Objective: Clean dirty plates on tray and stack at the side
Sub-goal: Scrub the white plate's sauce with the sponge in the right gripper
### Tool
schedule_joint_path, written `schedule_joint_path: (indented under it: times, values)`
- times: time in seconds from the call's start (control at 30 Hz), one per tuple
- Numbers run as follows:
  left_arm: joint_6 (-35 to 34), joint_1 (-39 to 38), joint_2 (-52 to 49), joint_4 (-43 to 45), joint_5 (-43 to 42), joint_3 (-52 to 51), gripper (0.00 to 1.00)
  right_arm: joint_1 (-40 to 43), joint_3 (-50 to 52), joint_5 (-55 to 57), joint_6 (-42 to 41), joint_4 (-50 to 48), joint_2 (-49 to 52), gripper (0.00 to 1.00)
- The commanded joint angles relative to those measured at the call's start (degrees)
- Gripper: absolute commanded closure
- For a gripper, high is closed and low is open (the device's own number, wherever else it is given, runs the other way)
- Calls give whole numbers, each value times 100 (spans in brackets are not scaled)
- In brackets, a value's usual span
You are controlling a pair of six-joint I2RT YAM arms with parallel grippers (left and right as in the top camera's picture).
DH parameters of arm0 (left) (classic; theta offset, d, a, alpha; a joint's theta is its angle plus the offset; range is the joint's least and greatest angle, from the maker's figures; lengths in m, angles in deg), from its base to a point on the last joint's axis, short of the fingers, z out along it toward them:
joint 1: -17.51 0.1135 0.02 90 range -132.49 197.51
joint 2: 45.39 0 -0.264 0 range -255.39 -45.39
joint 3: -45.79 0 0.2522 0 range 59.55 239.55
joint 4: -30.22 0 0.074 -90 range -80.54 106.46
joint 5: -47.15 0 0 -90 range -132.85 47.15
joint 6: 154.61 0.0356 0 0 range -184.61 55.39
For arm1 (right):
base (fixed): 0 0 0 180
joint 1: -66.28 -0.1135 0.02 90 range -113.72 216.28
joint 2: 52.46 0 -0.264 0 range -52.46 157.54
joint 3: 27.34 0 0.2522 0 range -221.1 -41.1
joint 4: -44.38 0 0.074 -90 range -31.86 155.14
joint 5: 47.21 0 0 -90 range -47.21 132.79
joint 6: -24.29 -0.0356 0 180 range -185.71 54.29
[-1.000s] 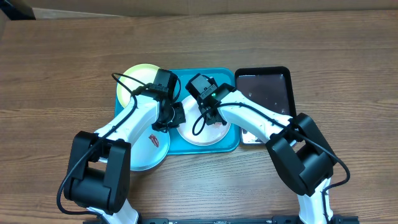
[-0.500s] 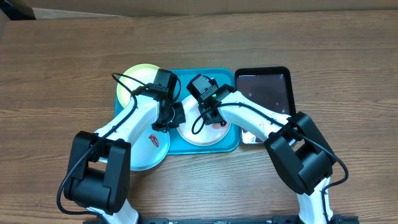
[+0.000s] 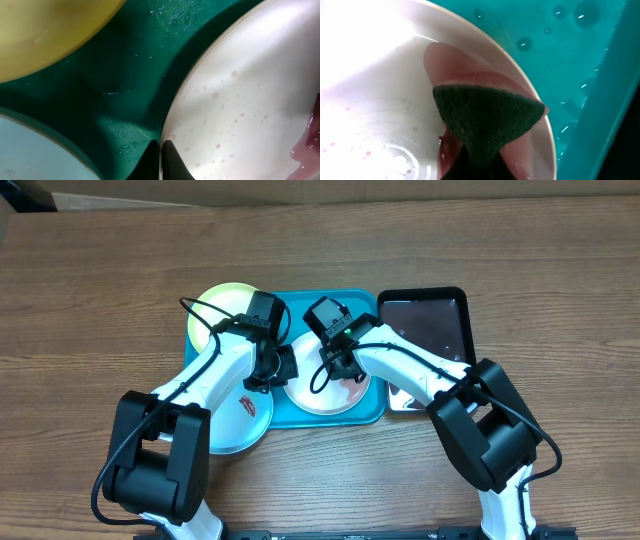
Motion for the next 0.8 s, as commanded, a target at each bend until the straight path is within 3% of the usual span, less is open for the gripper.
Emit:
schedule_joint_path:
  times: [0.0, 0.33, 0.77]
  values:
    - [4, 28, -72, 13, 57, 118, 96, -87, 227, -918, -92, -57, 142, 96]
    - [4, 28, -72, 87, 57, 118, 96, -87, 227, -1248, -243, -98, 146, 96]
    - [7, 28, -72, 90, 57, 118, 96, -85, 205, -2835, -188, -304, 142, 96]
